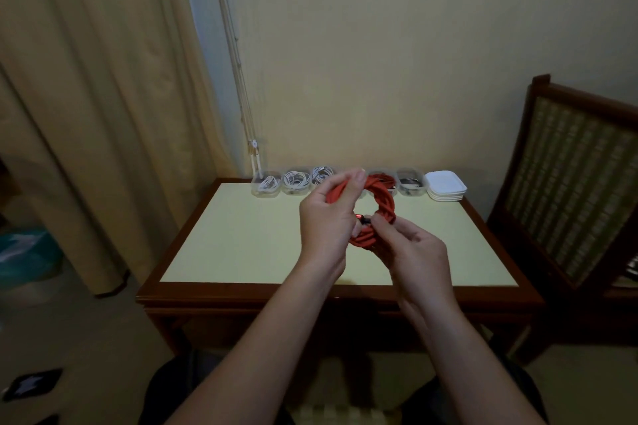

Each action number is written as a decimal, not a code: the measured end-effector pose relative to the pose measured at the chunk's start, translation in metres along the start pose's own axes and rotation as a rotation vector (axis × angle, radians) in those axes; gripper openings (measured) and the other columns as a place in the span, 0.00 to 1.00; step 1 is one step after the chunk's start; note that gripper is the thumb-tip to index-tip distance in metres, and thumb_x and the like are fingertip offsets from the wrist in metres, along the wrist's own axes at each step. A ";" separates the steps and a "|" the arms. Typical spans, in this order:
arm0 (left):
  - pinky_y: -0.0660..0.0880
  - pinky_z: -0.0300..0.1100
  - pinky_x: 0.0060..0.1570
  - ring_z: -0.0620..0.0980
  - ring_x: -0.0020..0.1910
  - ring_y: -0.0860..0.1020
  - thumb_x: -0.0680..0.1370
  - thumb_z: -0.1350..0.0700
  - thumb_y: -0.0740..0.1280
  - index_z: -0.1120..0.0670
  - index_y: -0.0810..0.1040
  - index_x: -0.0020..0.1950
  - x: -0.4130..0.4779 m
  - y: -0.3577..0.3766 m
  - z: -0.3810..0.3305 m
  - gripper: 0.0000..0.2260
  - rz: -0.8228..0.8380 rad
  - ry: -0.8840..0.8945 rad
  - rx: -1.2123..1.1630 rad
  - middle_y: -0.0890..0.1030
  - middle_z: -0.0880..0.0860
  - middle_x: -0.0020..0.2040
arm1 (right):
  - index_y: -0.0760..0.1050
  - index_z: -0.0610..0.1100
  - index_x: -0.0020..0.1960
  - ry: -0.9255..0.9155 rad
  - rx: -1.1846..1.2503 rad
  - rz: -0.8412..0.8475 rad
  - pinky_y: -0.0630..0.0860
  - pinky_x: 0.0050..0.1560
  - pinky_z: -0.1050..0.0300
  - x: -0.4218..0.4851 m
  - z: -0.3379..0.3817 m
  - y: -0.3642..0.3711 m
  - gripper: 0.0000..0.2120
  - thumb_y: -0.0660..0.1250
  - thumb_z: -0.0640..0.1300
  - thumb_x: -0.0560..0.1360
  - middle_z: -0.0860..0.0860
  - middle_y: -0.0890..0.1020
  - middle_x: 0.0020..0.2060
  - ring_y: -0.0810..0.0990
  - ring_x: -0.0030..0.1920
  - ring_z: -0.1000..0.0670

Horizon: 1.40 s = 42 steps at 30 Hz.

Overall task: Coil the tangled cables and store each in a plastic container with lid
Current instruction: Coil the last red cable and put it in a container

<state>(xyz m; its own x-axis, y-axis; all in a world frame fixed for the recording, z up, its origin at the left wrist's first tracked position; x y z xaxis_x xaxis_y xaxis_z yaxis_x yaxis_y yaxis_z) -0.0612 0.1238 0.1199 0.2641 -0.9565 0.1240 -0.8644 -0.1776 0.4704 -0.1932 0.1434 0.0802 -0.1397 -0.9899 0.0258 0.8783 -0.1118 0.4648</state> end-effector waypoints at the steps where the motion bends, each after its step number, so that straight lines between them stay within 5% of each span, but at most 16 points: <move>1: 0.68 0.36 0.23 0.43 0.22 0.70 0.77 0.57 0.73 0.58 0.84 0.52 -0.001 -0.001 -0.002 0.06 -0.014 0.057 0.067 0.83 0.48 0.35 | 0.82 0.32 0.53 0.015 0.018 -0.014 0.81 0.57 0.47 0.003 -0.004 -0.002 0.08 0.71 0.35 0.77 0.37 0.86 0.46 0.86 0.49 0.41; 4: 0.77 0.33 0.43 0.40 0.44 0.83 0.77 0.54 0.74 0.54 0.86 0.50 -0.002 -0.003 -0.008 0.05 -0.030 0.231 0.268 0.86 0.45 0.45 | 0.82 0.35 0.53 0.091 0.047 -0.008 0.79 0.57 0.47 0.009 -0.014 -0.005 0.07 0.71 0.36 0.77 0.41 0.87 0.47 0.84 0.48 0.45; 7: 0.77 0.35 0.52 0.40 0.49 0.83 0.76 0.51 0.74 0.52 0.86 0.50 0.001 -0.004 -0.003 0.06 0.002 0.244 0.355 0.87 0.45 0.46 | 0.84 0.43 0.52 0.142 -0.099 0.002 0.68 0.45 0.55 0.011 -0.018 -0.013 0.06 0.70 0.41 0.78 0.53 0.87 0.47 0.75 0.44 0.53; 11: 0.75 0.37 0.46 0.40 0.42 0.81 0.75 0.49 0.75 0.53 0.87 0.48 0.006 -0.010 0.005 0.09 -0.011 0.179 0.339 0.86 0.45 0.42 | 0.83 0.45 0.55 0.221 -0.044 0.104 0.61 0.38 0.56 0.007 -0.024 -0.010 0.08 0.66 0.42 0.80 0.54 0.85 0.47 0.66 0.36 0.55; 16: 0.69 0.39 0.36 0.41 0.29 0.71 0.76 0.47 0.74 0.54 0.86 0.48 0.010 -0.010 0.013 0.10 0.012 0.068 0.330 0.76 0.42 0.29 | 0.80 0.46 0.59 0.292 0.112 0.318 0.61 0.41 0.54 -0.005 -0.020 0.004 0.13 0.65 0.45 0.76 0.54 0.80 0.44 0.74 0.42 0.54; 21: 0.64 0.36 0.28 0.44 0.27 0.64 0.76 0.52 0.75 0.56 0.86 0.49 0.006 -0.003 0.034 0.09 0.038 -0.092 0.219 0.74 0.44 0.27 | 0.79 0.44 0.52 0.321 0.089 0.140 0.60 0.35 0.56 -0.001 -0.029 0.000 0.04 0.66 0.42 0.80 0.51 0.75 0.34 0.69 0.33 0.53; 25: 0.68 0.33 0.32 0.39 0.28 0.72 0.76 0.55 0.75 0.61 0.85 0.52 0.003 0.005 0.039 0.11 0.070 -0.064 0.219 0.80 0.44 0.32 | 0.77 0.46 0.47 0.292 -0.009 -0.014 0.62 0.31 0.58 -0.001 -0.033 -0.010 0.05 0.69 0.37 0.77 0.51 0.75 0.36 0.72 0.35 0.53; 30: 0.68 0.28 0.32 0.35 0.25 0.72 0.77 0.57 0.73 0.63 0.84 0.53 0.006 0.001 0.040 0.09 0.078 -0.035 0.249 0.77 0.41 0.27 | 0.80 0.44 0.54 0.188 -0.155 -0.066 0.72 0.38 0.55 -0.006 -0.028 -0.020 0.10 0.73 0.37 0.74 0.48 0.83 0.40 0.80 0.39 0.51; 35: 0.64 0.32 0.28 0.40 0.24 0.66 0.76 0.55 0.74 0.60 0.85 0.53 0.007 -0.008 0.052 0.10 0.042 -0.094 0.244 0.75 0.41 0.26 | 0.80 0.39 0.48 0.001 -0.437 -0.005 0.81 0.44 0.50 0.001 -0.019 -0.023 0.01 0.71 0.36 0.76 0.48 0.83 0.33 0.84 0.39 0.47; 42: 0.63 0.36 0.26 0.45 0.27 0.64 0.77 0.53 0.73 0.58 0.84 0.55 0.014 -0.009 0.074 0.11 0.023 -0.218 0.120 0.71 0.48 0.28 | 0.79 0.39 0.62 -0.002 -0.426 0.068 0.84 0.43 0.56 0.019 -0.022 -0.030 0.15 0.66 0.30 0.77 0.37 0.85 0.49 0.88 0.41 0.44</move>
<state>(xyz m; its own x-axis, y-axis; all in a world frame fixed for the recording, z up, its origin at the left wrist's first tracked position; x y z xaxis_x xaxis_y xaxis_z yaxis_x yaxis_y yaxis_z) -0.0813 0.0947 0.0524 0.1566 -0.9856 -0.0643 -0.9171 -0.1692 0.3610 -0.2121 0.1261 0.0471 -0.0758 -0.9961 0.0455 0.9958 -0.0733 0.0554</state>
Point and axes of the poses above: each hand's wrist, its own x-axis towards the middle knuckle, its own y-axis out of the palm, z = x × y, the point moved 8 cm from there along x, towards the middle knuckle
